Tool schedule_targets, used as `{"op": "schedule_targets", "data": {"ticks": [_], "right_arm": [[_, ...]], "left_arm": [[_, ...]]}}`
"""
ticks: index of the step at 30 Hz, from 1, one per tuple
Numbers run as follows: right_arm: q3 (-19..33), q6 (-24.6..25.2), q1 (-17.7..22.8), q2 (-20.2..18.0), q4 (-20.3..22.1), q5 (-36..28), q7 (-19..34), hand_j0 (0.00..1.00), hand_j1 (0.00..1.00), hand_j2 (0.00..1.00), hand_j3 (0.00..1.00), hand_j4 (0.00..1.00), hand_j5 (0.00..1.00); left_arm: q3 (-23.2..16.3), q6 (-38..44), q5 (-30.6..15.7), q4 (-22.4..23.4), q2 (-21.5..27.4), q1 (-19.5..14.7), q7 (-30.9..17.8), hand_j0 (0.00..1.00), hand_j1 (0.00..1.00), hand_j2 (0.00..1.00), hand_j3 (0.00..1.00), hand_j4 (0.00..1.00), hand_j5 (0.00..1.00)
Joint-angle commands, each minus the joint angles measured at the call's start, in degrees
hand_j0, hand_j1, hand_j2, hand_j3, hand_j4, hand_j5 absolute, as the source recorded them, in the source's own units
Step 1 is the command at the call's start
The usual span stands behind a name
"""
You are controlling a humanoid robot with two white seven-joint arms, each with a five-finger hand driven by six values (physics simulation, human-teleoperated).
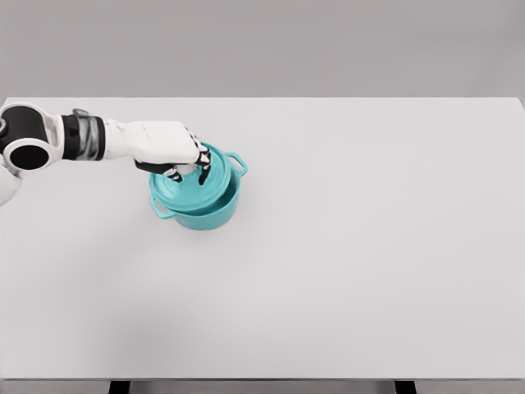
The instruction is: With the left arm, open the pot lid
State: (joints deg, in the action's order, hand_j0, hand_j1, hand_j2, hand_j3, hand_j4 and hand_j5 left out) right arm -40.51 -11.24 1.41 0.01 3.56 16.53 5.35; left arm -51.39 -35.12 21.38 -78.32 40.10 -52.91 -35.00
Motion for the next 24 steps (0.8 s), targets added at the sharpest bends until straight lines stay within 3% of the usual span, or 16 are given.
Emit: {"op": "schedule_targets", "data": {"ticks": [1, 5, 9, 11, 14, 17, 24], "right_arm": [[0.00, -0.01, 0.00, -0.01, -0.05, -0.01, 0.01, 1.00, 1.00, 1.00, 1.00, 1.00, 1.00], [0.00, -0.01, 0.09, -0.01, -0.05, -0.01, 0.01, 1.00, 1.00, 1.00, 1.00, 1.00, 1.00], [0.00, -0.01, 0.09, -0.01, 0.04, -0.01, 0.01, 1.00, 1.00, 1.00, 1.00, 1.00, 1.00], [0.00, -0.01, 0.09, -0.01, -0.05, -0.01, 0.01, 1.00, 1.00, 1.00, 1.00, 1.00, 1.00], [0.00, -0.01, 0.00, -0.01, -0.05, -0.01, 0.01, 1.00, 1.00, 1.00, 1.00, 1.00, 1.00], [0.00, -0.01, 0.00, -0.01, 0.04, -0.01, 0.01, 1.00, 1.00, 1.00, 1.00, 1.00, 1.00], [0.00, -0.01, 0.09, -0.01, 0.04, -0.01, 0.01, 1.00, 1.00, 1.00, 1.00, 1.00, 1.00]], "left_arm": [[0.41, 0.12, -0.37, -0.08, 2.78, 0.00, 0.00, 0.39, 0.39, 0.39, 0.39, 0.39, 0.39], [2.43, 0.12, -0.02, 0.01, 10.87, -0.09, 0.00, 0.38, 0.38, 0.38, 0.38, 0.38, 0.38], [2.34, 0.12, 2.08, 0.71, 15.18, 0.18, 0.00, 0.39, 0.39, 0.39, 0.39, 0.39, 0.39], [2.34, 0.12, 3.76, 1.32, 14.74, 0.26, 0.00, 0.47, 0.47, 0.47, 0.47, 0.47, 0.47], [2.26, 0.12, 3.67, 2.65, 14.39, 0.44, 0.00, 0.91, 0.91, 0.91, 0.91, 0.91, 0.91], [2.17, 0.12, 3.67, 2.73, 14.04, 0.44, 0.00, 1.00, 1.00, 1.00, 1.00, 1.00, 1.00], [1.91, 0.12, 3.76, 5.02, 13.25, 0.53, 0.00, 1.00, 1.00, 1.00, 1.00, 1.00, 1.00]]}}
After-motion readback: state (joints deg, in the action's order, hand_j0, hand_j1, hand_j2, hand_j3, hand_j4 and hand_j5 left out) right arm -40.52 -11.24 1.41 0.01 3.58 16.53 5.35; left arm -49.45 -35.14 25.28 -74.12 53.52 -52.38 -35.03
